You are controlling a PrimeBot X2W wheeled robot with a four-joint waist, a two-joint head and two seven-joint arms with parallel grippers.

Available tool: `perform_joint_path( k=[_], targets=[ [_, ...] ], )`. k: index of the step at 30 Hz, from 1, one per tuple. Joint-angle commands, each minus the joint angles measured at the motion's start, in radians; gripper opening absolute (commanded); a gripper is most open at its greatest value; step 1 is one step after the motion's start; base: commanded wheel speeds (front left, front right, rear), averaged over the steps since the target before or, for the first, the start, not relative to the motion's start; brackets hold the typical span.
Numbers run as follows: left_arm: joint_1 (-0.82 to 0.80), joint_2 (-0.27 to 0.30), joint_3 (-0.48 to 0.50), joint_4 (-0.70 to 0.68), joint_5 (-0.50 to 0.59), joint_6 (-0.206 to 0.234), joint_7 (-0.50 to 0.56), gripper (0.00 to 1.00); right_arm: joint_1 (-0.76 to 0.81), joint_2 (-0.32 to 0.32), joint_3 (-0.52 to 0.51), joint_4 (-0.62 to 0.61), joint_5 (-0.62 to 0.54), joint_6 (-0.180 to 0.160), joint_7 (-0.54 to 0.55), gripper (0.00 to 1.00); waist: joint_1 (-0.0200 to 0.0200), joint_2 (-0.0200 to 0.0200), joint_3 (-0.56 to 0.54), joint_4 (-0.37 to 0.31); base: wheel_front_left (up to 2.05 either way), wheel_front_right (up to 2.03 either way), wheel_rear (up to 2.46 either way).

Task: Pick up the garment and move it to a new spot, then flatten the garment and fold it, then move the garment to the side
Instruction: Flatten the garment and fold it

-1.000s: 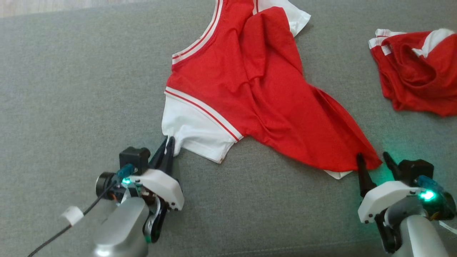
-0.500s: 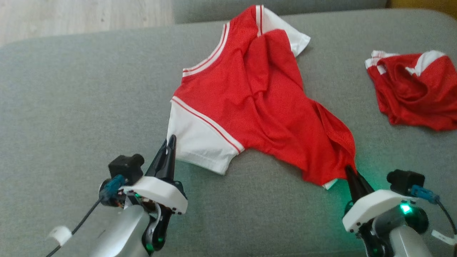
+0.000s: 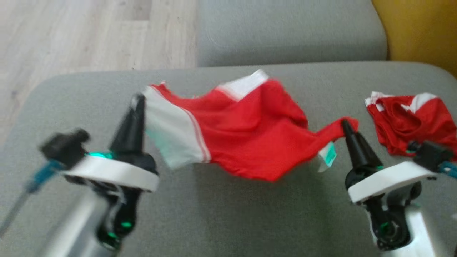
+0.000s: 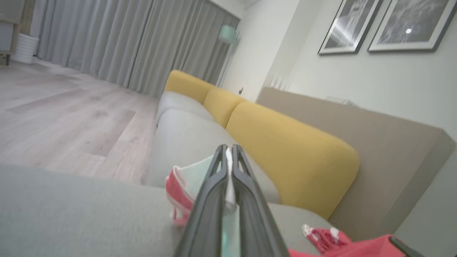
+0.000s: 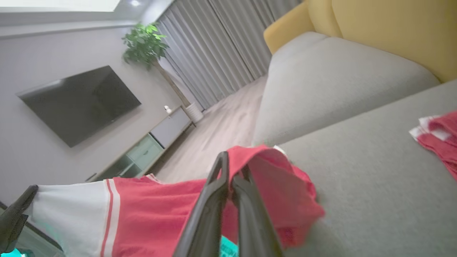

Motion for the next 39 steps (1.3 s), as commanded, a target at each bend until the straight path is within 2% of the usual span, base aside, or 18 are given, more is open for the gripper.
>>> perform_joint_path(
  k=[1, 5, 10, 17, 23, 29, 33, 37, 39],
  targets=[
    [-0.063, 0.039, 0.065, -0.065, -0.014, 0.010, 0.011, 0.00, -0.060, -0.005, 0.012, -0.058, 0.016, -0.001, 0.009, 0.00, 0.0002, -0.0001, -0.022, 0.014, 0.00, 0.00, 0.00],
    [-0.102, 0.078, 0.133, -0.209, -0.064, 0.045, 0.071, 0.00, -0.087, -0.005, -0.022, -0.140, 0.094, -0.001, 0.034, 0.00, 0.0002, -0.0001, -0.048, 0.023, 0.00, 0.00, 0.00],
    [-0.172, 0.123, 0.175, -0.318, -0.072, 0.082, 0.134, 0.00, -0.114, -0.005, -0.081, -0.221, 0.081, -0.001, 0.058, 0.00, 0.0002, -0.0001, -0.071, 0.030, 0.00, 0.00, 0.00],
    [-0.298, 0.184, 0.178, -0.373, -0.042, 0.100, 0.227, 0.00, -0.168, -0.005, -0.152, -0.321, 0.026, -0.001, 0.109, 0.00, 0.0002, -0.0001, -0.081, 0.024, 0.00, 0.00, 0.00],
    [-0.388, 0.195, 0.175, -0.336, -0.039, 0.102, 0.273, 0.00, -0.228, -0.005, -0.196, -0.365, -0.039, -0.001, 0.175, 0.00, 0.0002, -0.0001, -0.052, 0.012, 0.00, 0.00, 0.00],
    [-0.441, 0.195, 0.154, -0.212, -0.025, 0.080, 0.283, 0.00, -0.330, -0.005, -0.176, -0.267, -0.098, -0.001, 0.225, 0.00, 0.0002, -0.0001, 0.017, -0.008, 0.00, 0.00, 0.00],
    [-0.538, 0.194, 0.140, -0.081, 0.000, 0.051, 0.287, 0.00, -0.492, -0.005, -0.139, -0.106, -0.152, -0.001, 0.208, 0.00, 0.0002, -0.0001, 0.109, -0.030, 0.00, 0.00, 0.00],
    [-0.719, 0.192, 0.122, 0.073, 0.069, 0.016, 0.269, 0.00, -0.731, -0.005, -0.085, 0.096, -0.255, -0.001, 0.126, 0.00, 0.0002, -0.0001, 0.221, -0.050, 0.00, 0.00, 0.00],
    [-0.820, 0.172, 0.108, 0.157, 0.102, -0.001, 0.251, 0.00, -0.849, -0.005, -0.075, 0.208, -0.311, -0.001, 0.069, 0.00, 0.0002, -0.0001, 0.264, -0.050, 0.00, 0.00, 0.00]
  ],
)
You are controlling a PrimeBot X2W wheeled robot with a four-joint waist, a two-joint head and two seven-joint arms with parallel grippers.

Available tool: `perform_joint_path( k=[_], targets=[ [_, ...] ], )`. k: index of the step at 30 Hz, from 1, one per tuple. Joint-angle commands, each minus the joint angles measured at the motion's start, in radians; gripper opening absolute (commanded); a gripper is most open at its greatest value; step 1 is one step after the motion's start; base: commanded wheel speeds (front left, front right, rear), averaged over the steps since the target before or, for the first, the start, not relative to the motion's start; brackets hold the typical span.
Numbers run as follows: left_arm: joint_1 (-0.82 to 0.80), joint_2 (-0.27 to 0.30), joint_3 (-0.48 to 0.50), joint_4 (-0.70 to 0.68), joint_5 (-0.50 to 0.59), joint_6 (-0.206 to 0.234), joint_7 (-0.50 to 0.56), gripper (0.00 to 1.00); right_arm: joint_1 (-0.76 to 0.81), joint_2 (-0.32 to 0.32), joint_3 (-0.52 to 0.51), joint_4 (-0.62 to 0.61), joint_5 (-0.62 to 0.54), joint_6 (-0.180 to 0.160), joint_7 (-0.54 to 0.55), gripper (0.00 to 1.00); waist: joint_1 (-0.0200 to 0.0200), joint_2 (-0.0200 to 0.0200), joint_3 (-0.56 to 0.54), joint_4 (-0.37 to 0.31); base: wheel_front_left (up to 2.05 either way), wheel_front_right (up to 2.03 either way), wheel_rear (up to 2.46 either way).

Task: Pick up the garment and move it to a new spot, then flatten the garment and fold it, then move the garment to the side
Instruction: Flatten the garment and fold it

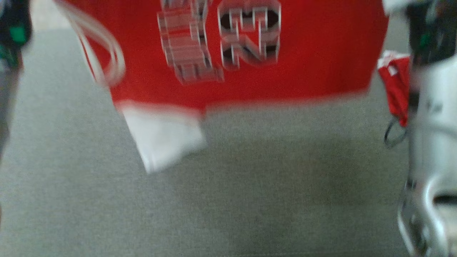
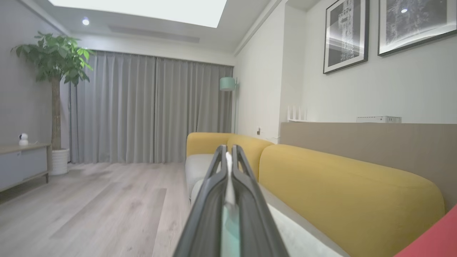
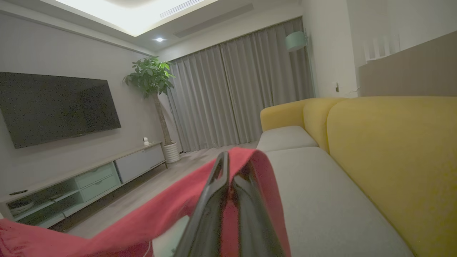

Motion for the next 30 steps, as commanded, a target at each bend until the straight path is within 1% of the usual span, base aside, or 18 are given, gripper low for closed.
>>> perform_joint_path(
  k=[1, 3, 6, 10, 11, 13, 17, 20, 23, 27, 30],
  targets=[
    [-0.090, 0.024, 0.035, 0.003, 0.021, -0.007, -0.013, 0.00, -0.069, 0.000, 0.015, 0.004, -0.017, -0.001, -0.023, 0.00, -0.0004, 0.0000, 0.093, -0.015, 0.00, 0.00, 0.00],
    [-0.192, -0.003, 0.023, 0.089, 0.062, -0.019, -0.058, 0.00, -0.179, 0.000, 0.004, 0.111, -0.079, -0.001, -0.078, 0.00, -0.0004, 0.0000, 0.127, -0.004, 0.00, 0.00, 0.00],
    [-0.322, -0.061, 0.010, 0.212, 0.112, -0.031, -0.157, 0.00, -0.334, 0.000, -0.043, 0.260, -0.166, -0.001, -0.158, 0.00, -0.0004, 0.0000, 0.168, 0.020, 0.00, 0.00, 0.00],
    [-0.414, -0.134, -0.011, 0.359, 0.149, -0.059, -0.284, 0.00, -0.475, 0.000, -0.104, 0.432, -0.253, -0.001, -0.258, 0.00, -0.0004, 0.0000, 0.214, 0.052, 0.00, 0.00, 0.00],
    [-0.424, -0.160, -0.025, 0.419, 0.159, -0.082, -0.343, 0.00, -0.502, 0.000, -0.121, 0.512, -0.286, -0.001, -0.308, 0.00, -0.0004, 0.0000, 0.236, 0.065, 0.00, 0.00, 0.00],
    [-0.414, -0.190, -0.027, 0.471, 0.149, -0.105, -0.395, 0.00, -0.500, -0.003, -0.127, 0.581, -0.340, -0.001, -0.359, 0.00, -0.0004, 0.0000, 0.254, 0.080, 0.00, 0.00, 0.00],
    [-0.359, -0.227, -0.021, 0.538, 0.130, -0.151, -0.448, 0.00, -0.462, -0.003, -0.162, 0.711, -0.382, -0.001, -0.429, 0.00, -0.0004, 0.0000, 0.309, 0.098, 0.00, 0.00, 0.00],
    [-0.282, -0.244, -0.016, 0.553, 0.123, -0.186, -0.463, 0.00, -0.425, -0.004, -0.179, 0.781, -0.381, -0.001, -0.470, 0.00, -0.0004, 0.0000, 0.336, 0.106, 0.00, 0.00, 0.00],
    [-0.185, -0.250, 0.009, 0.522, 0.121, -0.209, -0.466, 0.00, -0.387, -0.003, -0.186, 0.819, -0.354, -0.001, -0.499, 0.00, -0.0004, 0.0000, 0.349, 0.107, 0.00, 0.00, 0.00],
    [-0.029, -0.250, 0.085, 0.410, 0.129, -0.226, -0.467, 0.00, -0.330, -0.001, -0.161, 0.816, -0.287, -0.001, -0.515, 0.00, -0.0004, 0.0000, 0.345, 0.103, 0.00, 0.00, 0.00],
    [0.089, -0.242, 0.112, 0.328, 0.156, -0.235, -0.467, 0.00, -0.267, 0.000, -0.110, 0.766, -0.222, -0.001, -0.517, 0.00, -0.0004, 0.0000, 0.331, 0.101, 0.00, 0.00, 0.00]
  ],
)
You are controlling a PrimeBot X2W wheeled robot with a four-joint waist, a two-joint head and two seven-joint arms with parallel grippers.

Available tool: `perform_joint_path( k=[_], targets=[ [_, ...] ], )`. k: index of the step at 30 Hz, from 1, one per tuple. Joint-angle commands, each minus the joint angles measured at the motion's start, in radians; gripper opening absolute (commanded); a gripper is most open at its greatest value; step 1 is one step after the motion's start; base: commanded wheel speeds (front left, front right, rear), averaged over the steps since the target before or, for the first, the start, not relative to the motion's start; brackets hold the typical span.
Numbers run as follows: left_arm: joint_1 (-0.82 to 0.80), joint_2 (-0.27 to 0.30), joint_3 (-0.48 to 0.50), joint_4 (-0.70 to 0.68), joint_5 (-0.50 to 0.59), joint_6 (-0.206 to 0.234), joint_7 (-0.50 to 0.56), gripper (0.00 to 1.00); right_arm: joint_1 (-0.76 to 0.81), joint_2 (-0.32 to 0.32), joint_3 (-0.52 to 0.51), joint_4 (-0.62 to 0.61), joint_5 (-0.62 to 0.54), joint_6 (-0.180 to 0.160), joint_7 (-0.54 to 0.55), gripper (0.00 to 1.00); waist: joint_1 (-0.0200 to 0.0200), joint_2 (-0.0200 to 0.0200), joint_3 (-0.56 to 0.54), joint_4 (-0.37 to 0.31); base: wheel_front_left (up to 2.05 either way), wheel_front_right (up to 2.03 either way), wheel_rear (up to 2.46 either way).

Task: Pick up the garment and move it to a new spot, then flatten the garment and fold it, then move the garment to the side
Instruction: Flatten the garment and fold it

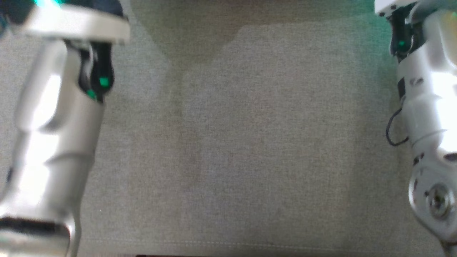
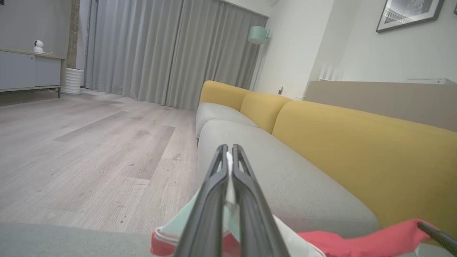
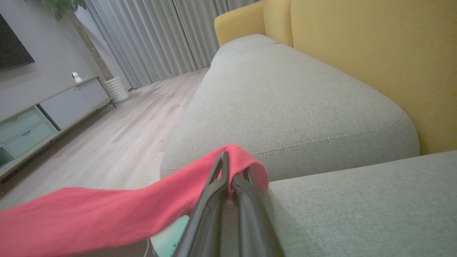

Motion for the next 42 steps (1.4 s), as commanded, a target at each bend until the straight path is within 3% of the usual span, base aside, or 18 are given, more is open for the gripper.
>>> perform_joint_path(
  k=[1, 7, 15, 24, 32, 38, 42],
  targets=[
    [0.046, 0.052, 0.038, -0.082, 0.036, -0.010, -0.005, 0.00, 0.042, 0.024, 0.048, -0.081, 0.046, -0.001, -0.012, 0.00, 0.0002, 0.0000, -0.014, -0.003, 0.00, 0.00, 0.00],
    [0.240, 0.062, 0.051, -0.181, 0.059, -0.015, -0.005, 0.00, 0.200, 0.024, 0.126, -0.205, 0.149, -0.001, -0.013, 0.00, 0.0002, 0.0000, -0.071, -0.013, 0.00, 0.00, 0.00],
    [0.556, 0.120, 0.003, -0.321, 0.109, -0.007, 0.009, 0.00, 0.513, 0.017, 0.177, -0.397, 0.188, -0.001, -0.013, 0.00, 0.0002, 0.0000, -0.227, -0.019, 0.00, 0.00, 0.00],
    [0.862, 0.168, -0.008, -0.538, 0.086, 0.095, 0.109, 0.00, 0.898, 0.023, 0.150, -0.619, 0.265, -0.001, -0.004, 0.00, 0.0002, 0.0000, -0.429, -0.007, 0.00, 0.00, 0.00],
    [1.146, 0.193, -0.002, -0.770, 0.095, 0.239, 0.163, 0.00, 1.188, 0.024, 0.115, -0.900, 0.275, -0.001, 0.102, 0.00, 0.0002, 0.0000, -0.516, 0.001, 0.00, 0.00, 0.00],
    [1.261, 0.232, -0.013, -0.894, 0.103, 0.280, 0.221, 0.00, 1.364, 0.024, 0.070, -1.105, 0.275, -0.001, 0.218, 0.00, 0.0002, 0.0000, -0.522, 0.009, 0.00, 0.00, 0.00],
    [1.271, 0.239, -0.009, -0.888, 0.089, 0.279, 0.229, 0.00, 1.408, 0.024, 0.055, -1.138, 0.284, -0.001, 0.275, 0.00, 0.0002, 0.0000, -0.519, 0.003, 0.00, 0.00, 0.00]
  ],
)
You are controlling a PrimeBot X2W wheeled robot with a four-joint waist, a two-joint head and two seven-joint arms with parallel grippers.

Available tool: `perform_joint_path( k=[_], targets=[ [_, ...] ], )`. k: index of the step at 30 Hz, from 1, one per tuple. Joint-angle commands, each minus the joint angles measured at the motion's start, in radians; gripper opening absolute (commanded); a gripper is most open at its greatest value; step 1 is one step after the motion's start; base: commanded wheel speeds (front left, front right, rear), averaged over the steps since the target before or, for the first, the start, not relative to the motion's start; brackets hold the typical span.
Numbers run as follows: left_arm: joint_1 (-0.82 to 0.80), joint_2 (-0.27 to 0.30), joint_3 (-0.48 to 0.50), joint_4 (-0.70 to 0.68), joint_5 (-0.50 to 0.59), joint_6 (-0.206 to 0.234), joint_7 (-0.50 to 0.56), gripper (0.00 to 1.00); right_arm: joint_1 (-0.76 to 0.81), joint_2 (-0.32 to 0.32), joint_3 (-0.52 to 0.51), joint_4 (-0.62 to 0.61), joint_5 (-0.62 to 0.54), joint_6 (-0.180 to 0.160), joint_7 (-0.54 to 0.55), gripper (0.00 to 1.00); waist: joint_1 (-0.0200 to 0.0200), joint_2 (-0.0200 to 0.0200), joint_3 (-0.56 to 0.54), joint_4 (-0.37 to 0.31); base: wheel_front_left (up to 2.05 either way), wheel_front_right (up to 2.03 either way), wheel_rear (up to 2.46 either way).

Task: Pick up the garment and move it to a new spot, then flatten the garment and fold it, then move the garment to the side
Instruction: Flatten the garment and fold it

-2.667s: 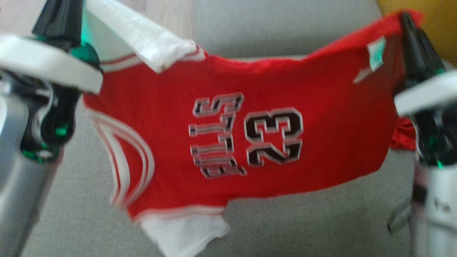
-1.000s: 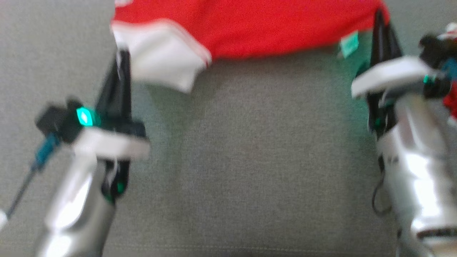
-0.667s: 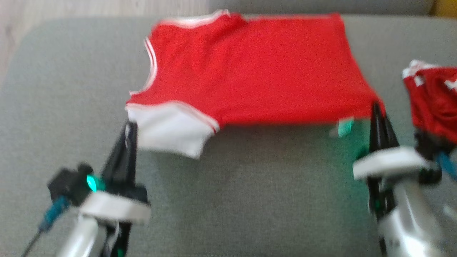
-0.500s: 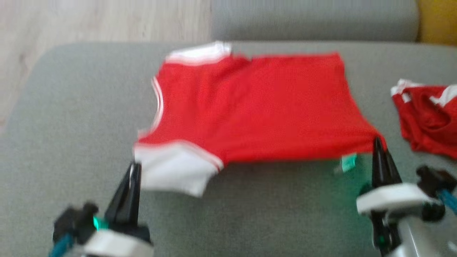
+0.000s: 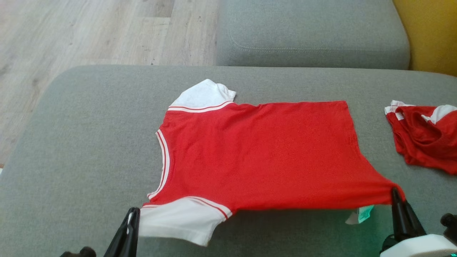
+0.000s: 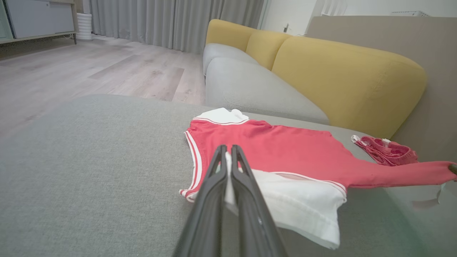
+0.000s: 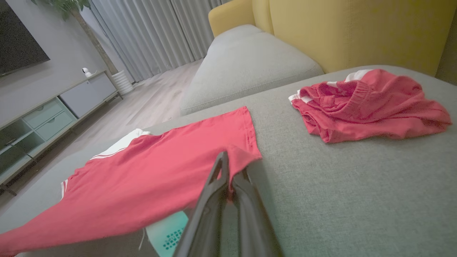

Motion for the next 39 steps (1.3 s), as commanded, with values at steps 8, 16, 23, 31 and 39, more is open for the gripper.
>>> perform_joint_path(
  k=[8, 16, 23, 31, 39],
  targets=[
    [-0.089, -0.012, 0.016, 0.072, -0.030, -0.033, -0.002, 0.00, -0.060, -0.010, 0.048, 0.067, 0.040, -0.001, 0.049, 0.00, 0.0001, -0.0001, 0.018, -0.011, 0.00, 0.00, 0.00],
    [-0.227, -0.010, -0.021, 0.192, -0.011, -0.094, 0.021, 0.00, -0.153, -0.010, 0.061, 0.159, 0.051, -0.001, 0.075, 0.00, 0.0001, -0.0001, 0.053, -0.003, 0.00, 0.00, 0.00],
    [-0.435, -0.006, -0.042, 0.325, -0.003, -0.169, 0.077, 0.00, -0.281, -0.010, 0.026, 0.227, 0.030, -0.001, 0.135, 0.00, 0.0001, -0.0001, 0.096, -0.006, 0.00, 0.00, 0.00],
    [-0.643, -0.052, -0.059, 0.523, -0.030, -0.235, 0.107, 0.00, -0.453, -0.010, 0.017, 0.316, -0.023, -0.001, 0.235, 0.00, 0.0001, -0.0001, 0.132, -0.018, 0.00, 0.00, 0.00],
    [-0.756, -0.081, -0.047, 0.682, -0.040, -0.251, 0.059, 0.00, -0.586, -0.010, 0.026, 0.428, -0.077, -0.001, 0.312, 0.04, 0.0001, -0.0001, 0.163, -0.024, 0.00, 0.00, 0.00]
  ],
)
